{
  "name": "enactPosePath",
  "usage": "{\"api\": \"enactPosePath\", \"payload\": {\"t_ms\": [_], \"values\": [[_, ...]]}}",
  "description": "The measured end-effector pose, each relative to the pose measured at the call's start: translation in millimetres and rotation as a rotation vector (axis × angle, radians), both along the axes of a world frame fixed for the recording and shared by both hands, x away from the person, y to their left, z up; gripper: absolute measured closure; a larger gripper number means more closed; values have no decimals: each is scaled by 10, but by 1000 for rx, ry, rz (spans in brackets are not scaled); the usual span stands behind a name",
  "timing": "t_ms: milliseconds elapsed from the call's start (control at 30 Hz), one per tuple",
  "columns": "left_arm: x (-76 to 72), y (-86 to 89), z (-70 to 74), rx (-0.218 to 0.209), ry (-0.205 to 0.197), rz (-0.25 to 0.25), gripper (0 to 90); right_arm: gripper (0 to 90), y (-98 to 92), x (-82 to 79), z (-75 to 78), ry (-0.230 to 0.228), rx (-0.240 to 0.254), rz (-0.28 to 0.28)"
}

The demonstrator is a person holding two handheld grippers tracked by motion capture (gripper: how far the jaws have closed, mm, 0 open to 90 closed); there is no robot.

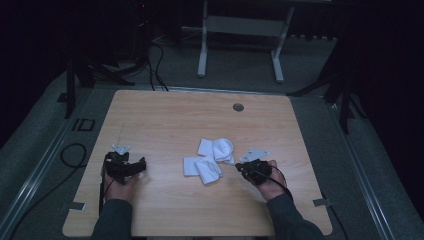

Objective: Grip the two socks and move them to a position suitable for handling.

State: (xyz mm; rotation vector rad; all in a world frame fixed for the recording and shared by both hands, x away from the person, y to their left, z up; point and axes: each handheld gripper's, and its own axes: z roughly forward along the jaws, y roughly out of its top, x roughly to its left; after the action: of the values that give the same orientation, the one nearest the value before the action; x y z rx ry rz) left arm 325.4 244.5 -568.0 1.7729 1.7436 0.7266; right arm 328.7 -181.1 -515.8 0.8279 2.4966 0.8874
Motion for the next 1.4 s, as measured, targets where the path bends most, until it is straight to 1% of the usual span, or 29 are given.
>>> {"api": "enactPosePath", "payload": {"t_ms": [33,67,133,167,200,267,300,333,367,400,467,500,567,600,667,733,933,967,1033,1067,1167,1333,1367,1400], "values": [[0,0,0,0,0,0,150,898,101,16,1,0,-2,17],[0,0,0,0,0,0,151,897,153,24,-2,3,-1,23],[0,0,0,0,0,0,151,898,246,51,-16,5,-4,40],[0,0,0,0,0,0,151,898,246,51,-16,5,-4,40],[0,0,0,0,0,0,150,898,352,74,-39,12,-7,55],[0,0,0,0,0,0,151,898,383,85,-50,13,-8,60],[0,0,0,0,0,0,151,898,456,122,-87,23,-11,67],[0,0,0,0,0,0,151,898,456,122,-87,23,-11,67],[0,0,0,0,0,0,151,899,487,144,-110,30,-14,68],[0,0,0,0,0,0,150,899,551,179,-161,48,-13,72],[0,0,0,0,0,0,150,899,571,184,-177,53,-12,76],[0,0,0,0,0,0,151,899,627,187,-218,63,-19,89],[0,0,0,0,0,0,150,898,645,186,-232,67,-21,93],[0,0,0,0,0,0,151,899,680,184,-269,73,-27,102],[0,0,0,0,0,0,150,899,699,176,-277,83,-14,106],[0,0,0,0,0,0,150,899,707,171,-278,84,-14,110],[0,0,-1,0,-1,0,151,899,763,72,-290,90,-11,172],[0,-1,-1,0,-1,0,151,899,775,41,-295,82,-14,201],[0,-1,-1,0,-1,0,150,900,780,25,-295,84,-15,206],[0,-4,-2,-1,-2,0,151,899,788,-1,-294,82,-18,225],[0,-9,-1,-1,-1,-3,151,899,798,-41,-293,85,-21,253],[1,-12,-2,0,-3,-6,151,889,826,-75,-280,87,-34,265],[2,-12,-2,0,-4,-7,151,870,832,-77,-270,82,-40,265],[2,-12,-2,-1,-3,-7,150,844,837,-89,-230,78,-50,261]]}}
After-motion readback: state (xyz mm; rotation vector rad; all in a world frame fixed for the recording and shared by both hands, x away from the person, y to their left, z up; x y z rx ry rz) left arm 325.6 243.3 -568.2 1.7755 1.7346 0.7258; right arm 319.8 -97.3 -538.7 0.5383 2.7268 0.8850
